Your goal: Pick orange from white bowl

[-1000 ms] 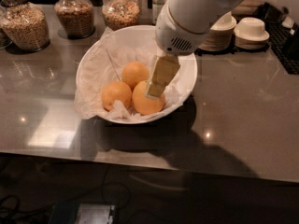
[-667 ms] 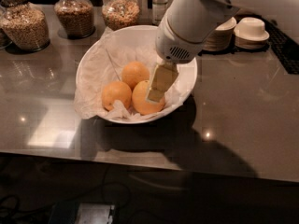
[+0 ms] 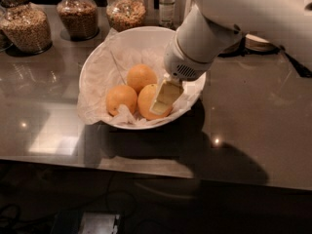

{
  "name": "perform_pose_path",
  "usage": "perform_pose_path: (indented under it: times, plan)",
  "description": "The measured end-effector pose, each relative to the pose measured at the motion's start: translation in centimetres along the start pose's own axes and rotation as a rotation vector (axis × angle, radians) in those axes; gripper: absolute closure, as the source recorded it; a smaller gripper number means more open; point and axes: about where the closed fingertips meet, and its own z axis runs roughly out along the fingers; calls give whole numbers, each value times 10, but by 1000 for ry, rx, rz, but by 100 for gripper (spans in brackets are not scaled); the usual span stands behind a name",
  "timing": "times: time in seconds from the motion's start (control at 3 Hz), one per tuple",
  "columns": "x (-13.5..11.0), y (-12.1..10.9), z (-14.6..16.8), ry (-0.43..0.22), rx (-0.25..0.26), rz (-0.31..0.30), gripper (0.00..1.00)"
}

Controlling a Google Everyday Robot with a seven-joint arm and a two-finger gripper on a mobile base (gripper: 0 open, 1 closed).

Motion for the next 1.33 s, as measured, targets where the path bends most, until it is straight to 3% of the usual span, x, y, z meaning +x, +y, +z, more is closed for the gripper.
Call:
perform_pose_path:
  times: [1.0,1.33]
  plan:
    - [-4,11,53,-106,-44,85,25]
    - [-6,14,57,-113,-60,91,44]
